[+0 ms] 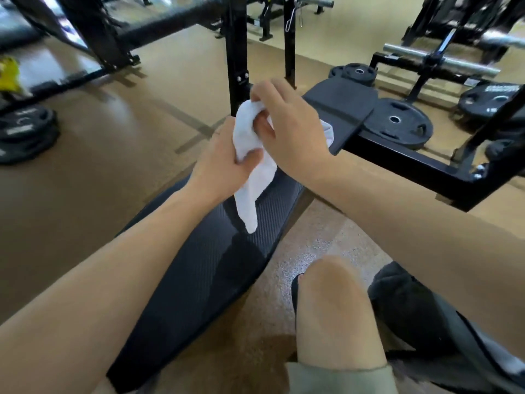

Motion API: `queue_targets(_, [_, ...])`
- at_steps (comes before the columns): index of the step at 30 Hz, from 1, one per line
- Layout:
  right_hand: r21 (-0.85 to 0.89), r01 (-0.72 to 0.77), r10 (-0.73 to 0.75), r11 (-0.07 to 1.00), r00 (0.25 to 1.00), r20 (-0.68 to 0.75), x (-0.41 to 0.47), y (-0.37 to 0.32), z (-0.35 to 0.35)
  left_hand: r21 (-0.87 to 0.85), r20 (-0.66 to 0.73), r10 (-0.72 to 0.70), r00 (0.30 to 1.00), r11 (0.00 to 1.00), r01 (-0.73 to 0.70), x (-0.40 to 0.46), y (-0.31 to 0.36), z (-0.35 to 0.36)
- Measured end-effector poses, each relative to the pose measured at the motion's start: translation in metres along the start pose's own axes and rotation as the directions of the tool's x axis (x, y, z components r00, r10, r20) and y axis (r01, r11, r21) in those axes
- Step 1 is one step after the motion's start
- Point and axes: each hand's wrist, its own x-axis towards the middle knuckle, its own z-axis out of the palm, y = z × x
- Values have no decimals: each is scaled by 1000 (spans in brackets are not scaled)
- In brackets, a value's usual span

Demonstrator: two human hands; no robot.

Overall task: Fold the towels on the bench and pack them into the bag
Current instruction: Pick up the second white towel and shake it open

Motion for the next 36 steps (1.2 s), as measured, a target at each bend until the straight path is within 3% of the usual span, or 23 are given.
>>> queue_targets(2, [-14,-21,22,1000,999,48,-2,-12,-7,21,-43,-47,998,999,48,-12,13,-14])
queue_targets(6, [-70,-141,153,988,960,232,-11,-15,-14,112,79,-85,993,991,76,-41,16,-44])
queue_targets(10, [77,-347,299,935,885,356,-23,-26,-23,246,118,-106,987,966,74,-66,12,-69])
queue_targets(12, [133,-348,278,928,885,374,-25,-40,-27,254,118,-113,987,964,80,-76,14,-79])
queue_targets(16, [190,-318,227,929,893,388,-24,-68,-23,48,210,-136,968,991,129,-91,27,-82])
queue_targets(19, [246,-334,224,910,894,388,-24,-80,-20,98,136,-86,987,993,73,-96,34,-81])
queue_targets(23, [342,-386,242,857,887,394,-29,-89,-13,150,46,-112,993,983,104,-101,33,-81])
queue_targets(27, [259,-381,241,887,863,444,-40,-80,-7,235,-50,-24,998,971,36,-108,33,-91])
queue_targets(31, [83,-479,390,874,793,468,-56,-57,-7,337,-95,28,995,942,6,-114,22,-115])
queue_targets(34, [8,-540,477,842,751,457,-60,-46,-7,564,-124,41,991,825,36,-121,12,-126])
queue_targets(36, [-32,-538,489,842,738,464,-60,-44,-7,684,-127,-41,991,720,117,-126,4,-134])
